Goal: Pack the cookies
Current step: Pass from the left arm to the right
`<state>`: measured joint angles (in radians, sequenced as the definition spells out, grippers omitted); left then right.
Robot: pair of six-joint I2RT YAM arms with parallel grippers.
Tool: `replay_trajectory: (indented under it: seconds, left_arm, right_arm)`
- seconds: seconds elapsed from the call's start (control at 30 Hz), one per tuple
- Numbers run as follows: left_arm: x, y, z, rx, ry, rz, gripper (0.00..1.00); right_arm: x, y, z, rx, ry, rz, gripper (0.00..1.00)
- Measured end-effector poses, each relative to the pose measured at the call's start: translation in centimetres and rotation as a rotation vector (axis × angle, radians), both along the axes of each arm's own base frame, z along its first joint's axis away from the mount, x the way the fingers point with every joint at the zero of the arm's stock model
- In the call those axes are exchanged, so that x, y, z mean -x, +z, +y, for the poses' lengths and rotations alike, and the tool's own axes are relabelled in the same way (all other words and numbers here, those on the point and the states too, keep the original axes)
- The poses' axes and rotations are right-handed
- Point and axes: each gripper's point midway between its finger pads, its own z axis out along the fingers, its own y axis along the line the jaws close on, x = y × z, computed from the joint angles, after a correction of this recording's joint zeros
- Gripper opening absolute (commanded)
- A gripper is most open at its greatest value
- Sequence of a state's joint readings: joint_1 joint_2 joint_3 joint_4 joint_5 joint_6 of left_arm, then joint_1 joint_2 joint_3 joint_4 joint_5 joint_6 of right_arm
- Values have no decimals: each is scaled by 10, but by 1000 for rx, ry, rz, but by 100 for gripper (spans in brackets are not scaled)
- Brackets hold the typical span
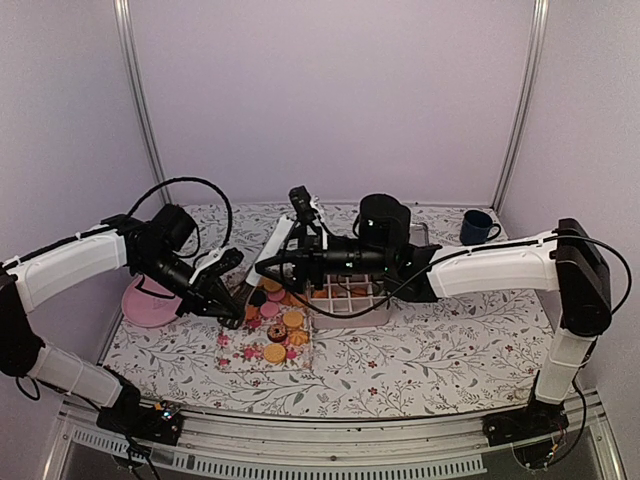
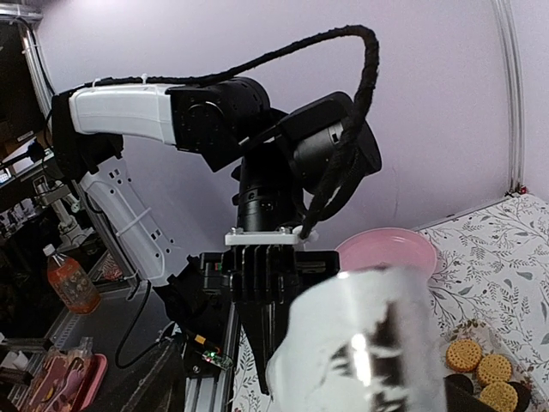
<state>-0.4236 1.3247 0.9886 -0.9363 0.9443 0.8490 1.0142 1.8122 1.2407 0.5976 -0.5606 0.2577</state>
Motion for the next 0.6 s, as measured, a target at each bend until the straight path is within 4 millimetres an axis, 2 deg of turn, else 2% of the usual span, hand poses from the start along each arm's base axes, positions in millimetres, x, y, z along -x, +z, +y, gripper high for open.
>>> replay_trajectory:
  seconds: [0.07, 0.23, 0.43, 0.53, 0.6]
  left_arm:
    - [-1, -1, 1, -9, 2, -4, 0]
    - [1, -4, 2, -26, 2, -2, 0]
    - [2, -5, 3, -35, -2, -4, 0]
    - [1, -6, 3, -43, -2, -11, 1]
    - [0, -7, 4, -51, 1, -19, 1]
  right_arm:
    - [-2, -4, 4, 6, 4, 16, 64]
    - [-5, -14, 9, 19, 3, 46, 55]
    - [-7, -15, 10, 19, -3, 56, 39]
    - [-6, -17, 10, 25, 0, 61, 38]
    - [-5, -18, 10, 30, 4, 63, 42]
